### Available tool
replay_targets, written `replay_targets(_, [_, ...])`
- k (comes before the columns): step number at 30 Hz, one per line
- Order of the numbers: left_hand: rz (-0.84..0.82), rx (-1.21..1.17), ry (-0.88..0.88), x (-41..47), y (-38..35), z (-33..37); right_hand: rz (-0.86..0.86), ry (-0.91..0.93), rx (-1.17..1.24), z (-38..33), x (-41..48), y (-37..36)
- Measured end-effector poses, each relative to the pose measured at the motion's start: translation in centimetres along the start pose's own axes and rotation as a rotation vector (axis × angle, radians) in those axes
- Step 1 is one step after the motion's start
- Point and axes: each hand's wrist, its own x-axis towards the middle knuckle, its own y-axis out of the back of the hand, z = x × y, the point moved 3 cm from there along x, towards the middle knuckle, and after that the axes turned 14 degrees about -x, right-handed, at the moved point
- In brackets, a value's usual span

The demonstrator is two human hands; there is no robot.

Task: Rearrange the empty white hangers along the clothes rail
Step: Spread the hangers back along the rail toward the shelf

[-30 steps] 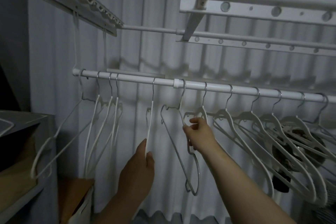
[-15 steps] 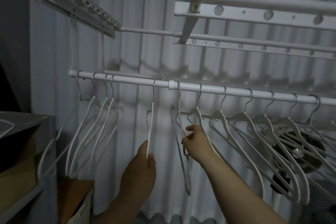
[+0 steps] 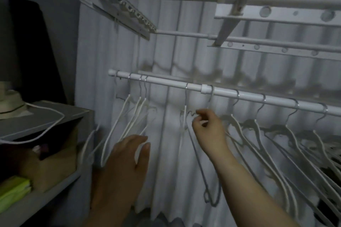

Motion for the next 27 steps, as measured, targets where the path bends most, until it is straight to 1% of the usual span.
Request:
replay_targets(1, [0.058,0.057,-0.032,0.4,1.3,-0.7,0.002,0.013,0.044,-0.9,0.1,-1.0])
replay_targets(2, [0.086,0.071,-0.017,0.8,2.5,-1.4,-0.012,0.025,0.078,-1.8,0.0,-2.0])
replay_targets(5, [0.087,-0.020,0.169,1.0,4.6,-3.6,-0.115,0.032,0.129,-4.2,-0.3,-5.4])
replay_targets(7, [0.064,-0.101,0.272,0.8,4.9,-5.1,-0.210,-0.018,0.172,-5.1,-0.5,-7.7])
replay_targets(10, [0.033,-0.172,0.372,0.7,4.6,-6.6,-0.355,-0.170,0.267,-5.7,-0.6,-10.4])
replay_targets(14, [-0.072,-0.176,0.371,0.8,4.0,-8.4,-0.490,-0.367,0.368,-6.1,-0.4,-12.7])
replay_targets(16, [-0.129,-0.172,0.368,0.8,3.7,-9.6,-0.501,-0.394,0.393,-6.4,-0.5,-13.7])
replay_targets(18, [-0.158,-0.186,0.387,1.0,3.9,-10.5,-0.477,-0.413,0.396,-6.2,-0.4,-14.5])
replay_targets(20, [-0.192,-0.195,0.343,1.2,4.1,-11.0,-0.461,-0.429,0.403,-5.8,-0.2,-15.0])
replay_targets(24, [-0.308,-0.260,0.327,1.6,3.8,-11.4,-0.485,-0.460,0.399,-5.6,0.0,-15.7])
replay_targets(27, [-0.348,-0.329,0.341,1.7,3.6,-11.5,-0.504,-0.491,0.479,-5.3,0.1,-16.1])
